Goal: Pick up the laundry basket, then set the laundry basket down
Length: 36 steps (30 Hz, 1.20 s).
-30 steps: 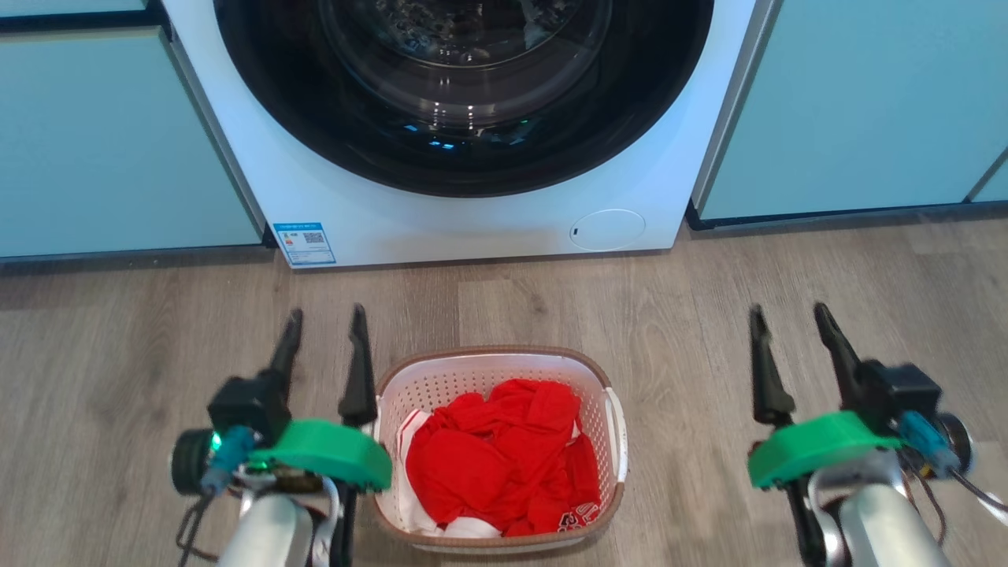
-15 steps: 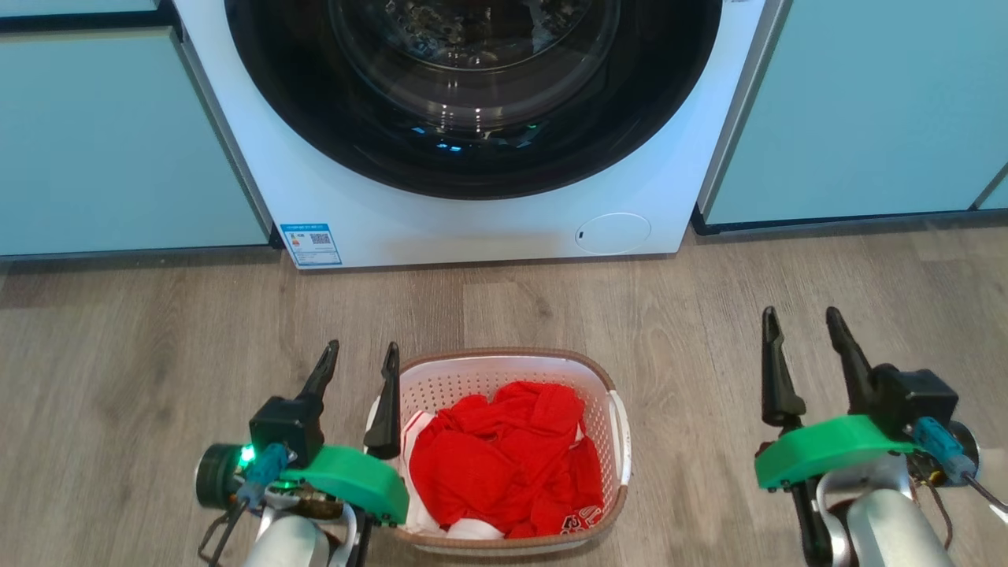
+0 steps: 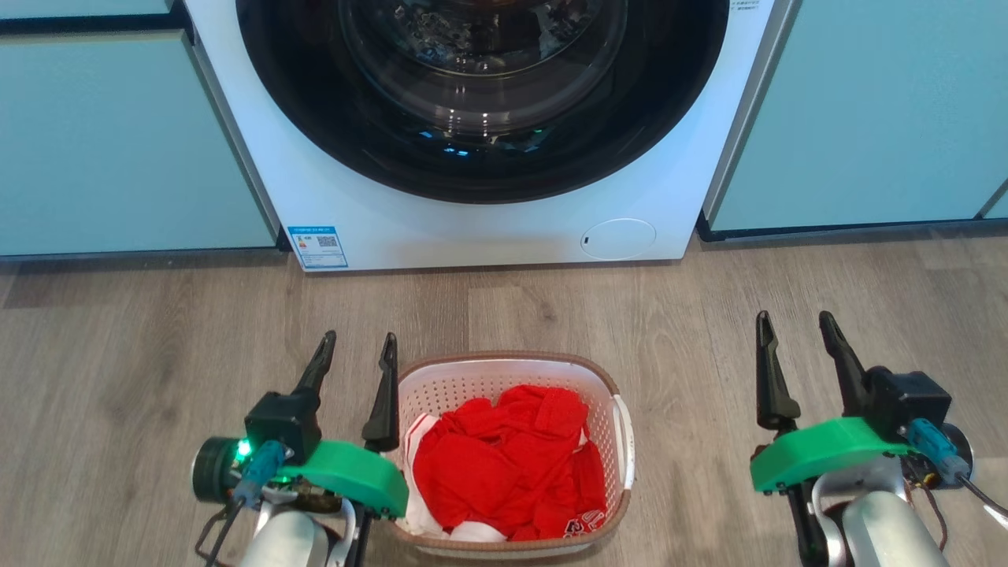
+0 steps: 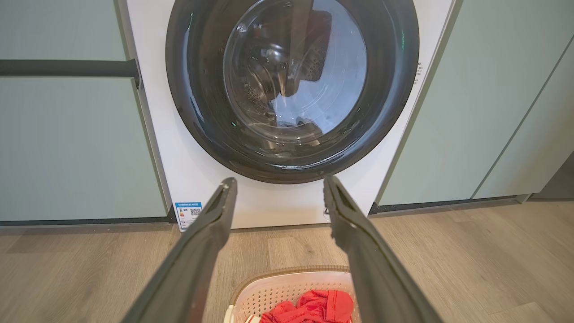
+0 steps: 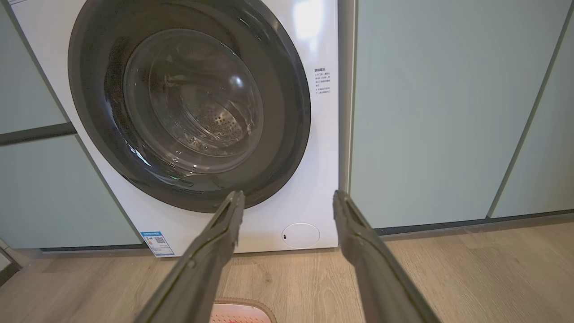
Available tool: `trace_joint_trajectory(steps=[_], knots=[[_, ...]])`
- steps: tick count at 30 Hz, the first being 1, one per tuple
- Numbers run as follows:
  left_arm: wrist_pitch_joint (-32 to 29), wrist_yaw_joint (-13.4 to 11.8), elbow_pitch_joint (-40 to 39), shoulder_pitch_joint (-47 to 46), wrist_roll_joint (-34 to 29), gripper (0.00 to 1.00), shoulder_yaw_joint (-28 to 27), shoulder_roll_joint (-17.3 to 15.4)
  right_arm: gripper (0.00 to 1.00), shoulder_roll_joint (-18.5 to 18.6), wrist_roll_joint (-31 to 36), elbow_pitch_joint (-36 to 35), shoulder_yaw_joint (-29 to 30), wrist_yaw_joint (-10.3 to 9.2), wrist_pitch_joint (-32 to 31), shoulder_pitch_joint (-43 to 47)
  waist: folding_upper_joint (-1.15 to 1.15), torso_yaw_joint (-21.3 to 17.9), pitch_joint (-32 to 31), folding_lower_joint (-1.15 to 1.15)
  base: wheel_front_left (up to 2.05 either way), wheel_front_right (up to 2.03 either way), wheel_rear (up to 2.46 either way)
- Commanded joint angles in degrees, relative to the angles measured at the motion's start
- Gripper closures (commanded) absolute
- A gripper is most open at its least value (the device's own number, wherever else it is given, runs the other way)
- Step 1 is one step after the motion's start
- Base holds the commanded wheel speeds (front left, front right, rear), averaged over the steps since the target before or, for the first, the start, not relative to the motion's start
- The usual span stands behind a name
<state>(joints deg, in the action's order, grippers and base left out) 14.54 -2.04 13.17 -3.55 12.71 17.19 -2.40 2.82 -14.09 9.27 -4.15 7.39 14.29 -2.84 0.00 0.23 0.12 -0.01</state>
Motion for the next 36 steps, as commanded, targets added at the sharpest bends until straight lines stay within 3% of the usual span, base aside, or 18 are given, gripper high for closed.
trace_joint_trajectory(steps=[1, 9, 18, 19, 22, 36], knots=[[0.46, 0.15, -2.43, -2.15, 0.06, 0.0, -1.98, -0.48, 0.0, 0.06, 0.36, -1.57, -1.56, 0.1, 0.71, -1.16, 0.0, 0.03, 0.06, 0.01, 0.0, 0.0, 0.0], [0.46, 1.23, -3.03, -2.2, 0.48, 0.0, -2.22, -0.48, 0.0, 0.06, 0.14, -1.02, -1.49, 0.1, 0.71, -1.25, 0.0, -0.04, 0.23, 0.01, 0.0, 0.0, 0.0], [0.46, 3.03, -1.05, -1.9, 5.25, 0.0, -3.01, -0.48, 0.0, 0.06, -0.36, -0.52, -1.02, 0.1, 0.71, -1.36, 0.0, -0.52, 0.19, 0.01, 0.0, 0.0, 0.0], [-0.02, 3.04, 0.85, 0.06, 5.34, 1.0, -1.08, 0.02, 1.0, -0.01, -0.11, 1.25, 0.19, 0.0, -0.05, 0.01, 0.0, -0.52, 0.19, 0.01, 0.0, 0.0, 0.0], [-0.2, 3.04, 3.53, 1.51, 5.4, 1.0, -0.96, 0.13, 1.0, -0.08, -0.19, 4.03, 0.07, 0.0, -0.17, 0.83, 0.0, -0.53, 0.19, 0.01, 0.0, 0.0, 0.0], [-2.02, 3.69, 3.25, 1.12, 13.5, 1.0, -2.89, -0.25, 1.0, 0.36, -8.8, 4.04, 0.61, 0.01, -1.86, 0.45, 0.0, -0.5, 0.18, 0.01, 0.0, 0.0, 0.0]])
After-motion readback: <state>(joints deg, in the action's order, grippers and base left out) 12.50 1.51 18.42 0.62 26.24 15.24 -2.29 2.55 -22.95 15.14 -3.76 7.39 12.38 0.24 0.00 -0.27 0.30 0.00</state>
